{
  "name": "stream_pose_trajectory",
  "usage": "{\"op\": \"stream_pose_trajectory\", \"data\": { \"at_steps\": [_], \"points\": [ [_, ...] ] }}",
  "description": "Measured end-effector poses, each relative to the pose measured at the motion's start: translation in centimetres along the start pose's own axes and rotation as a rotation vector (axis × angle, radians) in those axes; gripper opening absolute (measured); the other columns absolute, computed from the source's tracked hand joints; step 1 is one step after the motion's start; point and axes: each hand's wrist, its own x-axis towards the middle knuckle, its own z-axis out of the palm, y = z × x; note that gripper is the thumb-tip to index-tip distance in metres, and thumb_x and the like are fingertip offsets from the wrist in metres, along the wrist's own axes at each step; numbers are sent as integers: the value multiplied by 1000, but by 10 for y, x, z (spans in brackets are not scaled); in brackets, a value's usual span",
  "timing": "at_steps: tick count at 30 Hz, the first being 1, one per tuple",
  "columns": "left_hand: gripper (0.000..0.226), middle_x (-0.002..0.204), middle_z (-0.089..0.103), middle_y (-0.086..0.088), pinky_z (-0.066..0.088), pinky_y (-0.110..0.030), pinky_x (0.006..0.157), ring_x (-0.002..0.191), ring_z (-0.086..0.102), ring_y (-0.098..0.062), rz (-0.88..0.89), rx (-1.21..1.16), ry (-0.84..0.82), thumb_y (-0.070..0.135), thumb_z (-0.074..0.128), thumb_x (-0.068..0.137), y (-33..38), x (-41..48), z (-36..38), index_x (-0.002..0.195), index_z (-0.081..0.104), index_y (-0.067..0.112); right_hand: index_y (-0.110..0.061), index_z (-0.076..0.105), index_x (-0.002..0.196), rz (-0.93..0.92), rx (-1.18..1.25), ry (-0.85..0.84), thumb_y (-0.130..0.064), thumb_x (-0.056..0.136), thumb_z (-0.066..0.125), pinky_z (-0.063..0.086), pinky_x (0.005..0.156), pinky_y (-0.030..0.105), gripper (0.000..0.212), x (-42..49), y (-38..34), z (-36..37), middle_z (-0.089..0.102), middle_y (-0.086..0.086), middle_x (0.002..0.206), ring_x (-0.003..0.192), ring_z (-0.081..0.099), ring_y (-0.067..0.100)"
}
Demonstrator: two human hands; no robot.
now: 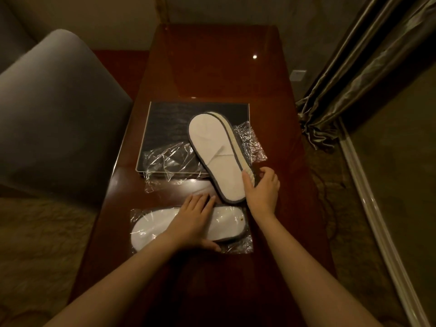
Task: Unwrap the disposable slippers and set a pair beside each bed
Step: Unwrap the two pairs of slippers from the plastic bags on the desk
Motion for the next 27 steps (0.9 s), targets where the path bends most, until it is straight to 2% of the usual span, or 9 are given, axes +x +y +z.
{"op": "stream_pose_trajectory", "data": {
  "at_steps": [2,5,9,13,17,20,23,25,27],
  "points": [
    [135,160,4,-12,-6,-43,118,148,1,-28,2,11,-2,87,48,51,3,-2,2,150,-2,12,-11,51,115,-103,-27,28,-41,87,56,43,81,26,40,-19,11,-9,56,4,112,105,49,17],
    [130,159,10,-12,-1,-45,119,146,9,-29,6,36,0,83,52,55,8,-8,4,151,0,12,-16,56,108,-139,-115,-71,-32,89,57,38,76,20,25,-49,30,-16,59,-2,104,96,46,8],
    [116,150,29,-9,10,-46,119,137,27,-29,-19,27,50,70,60,62,16,-17,3,150,9,14,-21,55,111,-100,-248,-185,-36,88,57,44,81,19,27,-79,42,-19,58,-5,107,96,45,5],
    [116,143,33,-6,21,-43,114,131,30,-26,-53,16,63,69,59,60,22,-26,-2,149,10,15,-22,52,113,-214,-311,-238,-46,84,58,42,85,21,38,-101,37,-21,56,-7,111,102,46,8],
    [114,137,37,-5,24,-38,110,125,34,-24,-71,-15,135,71,56,57,25,-39,-13,148,14,15,-19,54,116,-314,-379,-145,-40,86,57,43,83,23,37,-113,22,-25,58,-4,111,101,50,11],
    [113,132,41,-5,26,-37,106,121,37,-24,-88,-15,194,72,55,57,27,-44,-29,147,18,15,-14,63,100,-393,-451,-75,-28,84,63,50,72,27,22,-115,5,-29,65,2,94,86,58,16],
    [112,131,41,-6,26,-38,105,120,36,-24,-102,-32,240,71,57,57,29,-44,-46,146,20,15,-11,68,83,-446,-486,-18,-16,81,67,50,60,30,6,-113,-10,-33,68,4,76,71,61,19],
    [113,131,40,-6,25,-38,106,121,35,-24,-109,-41,258,72,57,56,30,-46,-55,147,20,16,-10,69,79,-431,-498,-23,-11,82,65,50,60,31,4,-107,-17,-35,68,5,73,69,61,20],
    [114,131,39,-6,25,-38,107,121,35,-23,-117,-52,265,72,56,56,31,-49,-61,147,19,16,-11,69,70,-455,-529,9,-8,74,72,50,54,31,6,-105,-21,-39,67,4,65,62,61,20]
  ]
}}
